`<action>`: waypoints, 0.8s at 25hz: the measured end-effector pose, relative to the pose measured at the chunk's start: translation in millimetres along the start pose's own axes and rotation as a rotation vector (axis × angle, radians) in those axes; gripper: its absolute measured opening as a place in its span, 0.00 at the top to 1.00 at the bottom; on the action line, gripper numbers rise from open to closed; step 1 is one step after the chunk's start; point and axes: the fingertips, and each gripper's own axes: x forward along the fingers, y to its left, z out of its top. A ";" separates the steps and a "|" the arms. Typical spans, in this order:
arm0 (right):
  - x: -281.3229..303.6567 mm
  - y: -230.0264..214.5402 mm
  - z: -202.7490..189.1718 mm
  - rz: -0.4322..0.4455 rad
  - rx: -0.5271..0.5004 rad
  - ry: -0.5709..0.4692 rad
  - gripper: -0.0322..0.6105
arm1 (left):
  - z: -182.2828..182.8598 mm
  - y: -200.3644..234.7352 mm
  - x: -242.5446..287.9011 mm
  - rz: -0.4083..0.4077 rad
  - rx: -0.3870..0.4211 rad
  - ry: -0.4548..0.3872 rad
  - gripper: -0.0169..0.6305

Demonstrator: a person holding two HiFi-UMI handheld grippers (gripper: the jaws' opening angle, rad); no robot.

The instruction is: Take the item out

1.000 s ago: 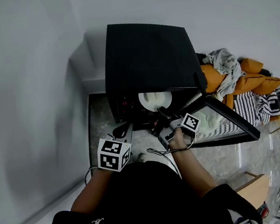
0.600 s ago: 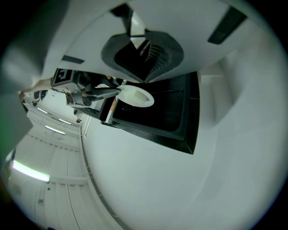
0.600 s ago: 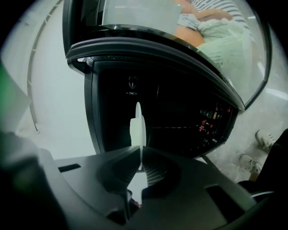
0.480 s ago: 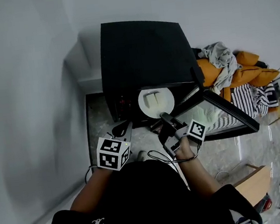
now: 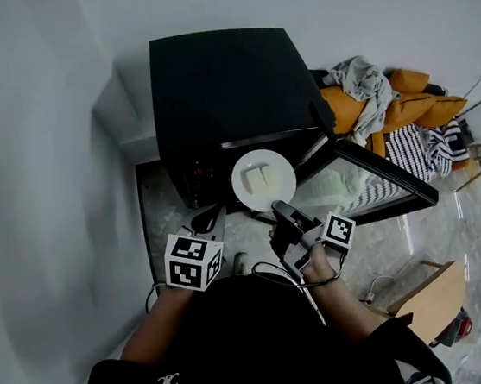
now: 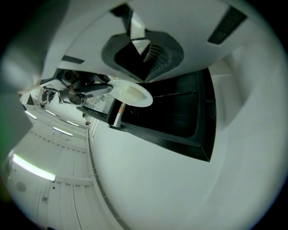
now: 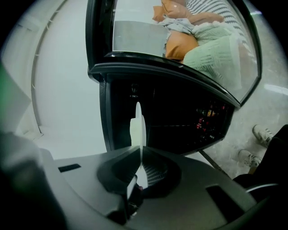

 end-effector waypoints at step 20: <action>-35.3 -4.7 -0.5 0.032 0.000 -0.060 0.92 | -7.6 -24.8 15.0 -0.080 0.023 0.028 0.97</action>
